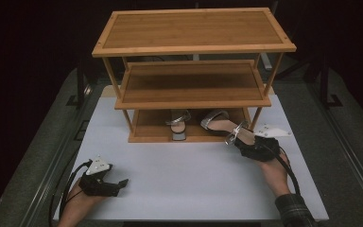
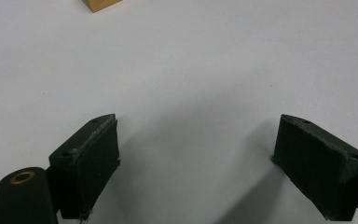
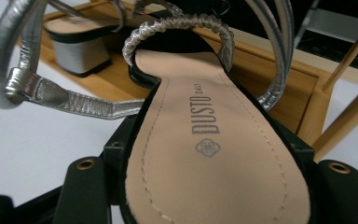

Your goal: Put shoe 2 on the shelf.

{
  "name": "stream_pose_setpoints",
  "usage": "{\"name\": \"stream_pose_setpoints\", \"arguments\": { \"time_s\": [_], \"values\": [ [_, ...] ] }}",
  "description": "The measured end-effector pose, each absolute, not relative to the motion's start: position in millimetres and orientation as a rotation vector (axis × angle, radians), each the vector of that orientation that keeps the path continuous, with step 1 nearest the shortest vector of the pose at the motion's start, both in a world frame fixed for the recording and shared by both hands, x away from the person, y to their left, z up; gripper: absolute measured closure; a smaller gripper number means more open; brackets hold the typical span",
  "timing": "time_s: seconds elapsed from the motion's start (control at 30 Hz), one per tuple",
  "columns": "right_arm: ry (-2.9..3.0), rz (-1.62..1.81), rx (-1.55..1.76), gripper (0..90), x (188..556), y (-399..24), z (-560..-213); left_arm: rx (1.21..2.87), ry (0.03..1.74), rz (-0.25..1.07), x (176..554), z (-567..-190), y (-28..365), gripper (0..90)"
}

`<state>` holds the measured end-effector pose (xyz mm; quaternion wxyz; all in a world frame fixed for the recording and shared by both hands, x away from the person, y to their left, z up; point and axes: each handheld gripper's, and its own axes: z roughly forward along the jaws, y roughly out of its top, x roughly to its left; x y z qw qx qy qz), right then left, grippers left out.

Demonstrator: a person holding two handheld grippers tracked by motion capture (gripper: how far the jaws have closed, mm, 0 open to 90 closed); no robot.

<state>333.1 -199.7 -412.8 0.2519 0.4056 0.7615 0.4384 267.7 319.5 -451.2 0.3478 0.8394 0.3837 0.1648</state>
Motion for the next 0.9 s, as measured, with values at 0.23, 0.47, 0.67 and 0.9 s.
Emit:
{"name": "stream_pose_setpoints", "arguments": {
  "time_s": [0.23, 0.47, 0.67, 0.9],
  "values": [
    [1.981, 1.164, 1.169, 38.8, 356.8, -185.7, -418.9, 2.177, 0.995, 0.428, 267.7, -451.2, 319.5, 13.1],
    [1.905, 1.147, 1.219, 38.8, 384.1, -164.5, -427.0, 2.177, 0.995, 0.428, 267.6, -451.2, 319.5, 13.1],
    [1.861, 1.162, 1.266, 38.8, 398.8, -149.9, -436.0, 2.176, 0.995, 0.427, 267.6, -451.2, 319.4, 13.1],
    [1.814, 1.163, 1.331, 38.8, 410.7, -137.4, -446.8, 2.177, 0.996, 0.427, 267.7, -451.2, 319.4, 13.1]
  ]
}}
